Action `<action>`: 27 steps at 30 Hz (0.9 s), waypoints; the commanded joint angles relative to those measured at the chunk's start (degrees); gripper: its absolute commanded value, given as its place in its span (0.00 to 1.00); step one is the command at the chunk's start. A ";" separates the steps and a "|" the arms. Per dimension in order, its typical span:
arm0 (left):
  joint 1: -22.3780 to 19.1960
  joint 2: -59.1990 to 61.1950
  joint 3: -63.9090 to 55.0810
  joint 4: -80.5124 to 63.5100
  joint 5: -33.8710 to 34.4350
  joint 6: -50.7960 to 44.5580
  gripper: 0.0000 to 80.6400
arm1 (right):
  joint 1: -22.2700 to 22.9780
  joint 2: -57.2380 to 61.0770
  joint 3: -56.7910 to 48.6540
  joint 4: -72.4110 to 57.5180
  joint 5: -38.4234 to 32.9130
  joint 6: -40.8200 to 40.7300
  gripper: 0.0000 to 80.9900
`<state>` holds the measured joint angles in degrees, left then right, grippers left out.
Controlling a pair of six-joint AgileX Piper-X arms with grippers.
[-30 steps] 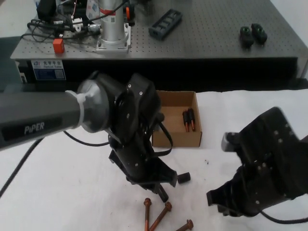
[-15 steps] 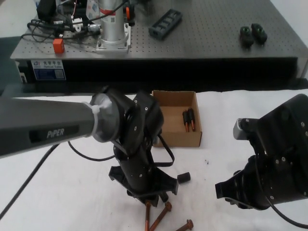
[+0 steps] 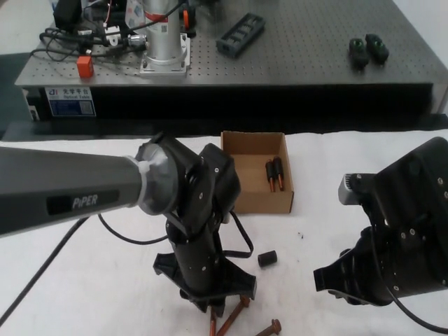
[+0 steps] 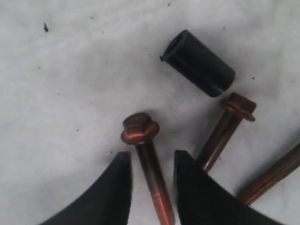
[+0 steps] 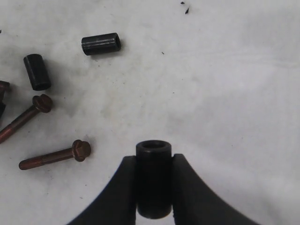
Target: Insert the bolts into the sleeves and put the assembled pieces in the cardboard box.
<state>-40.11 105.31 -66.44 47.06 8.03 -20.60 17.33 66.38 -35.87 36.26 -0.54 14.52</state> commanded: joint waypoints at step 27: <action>0.86 -23.46 6.66 -23.82 0.50 0.19 0.00 | 6.61 -10.24 -0.21 -9.45 -29.02 -4.21 0.04</action>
<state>-39.09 81.04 -59.16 23.59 9.23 -20.19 24.51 56.78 -35.87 27.52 -26.50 10.52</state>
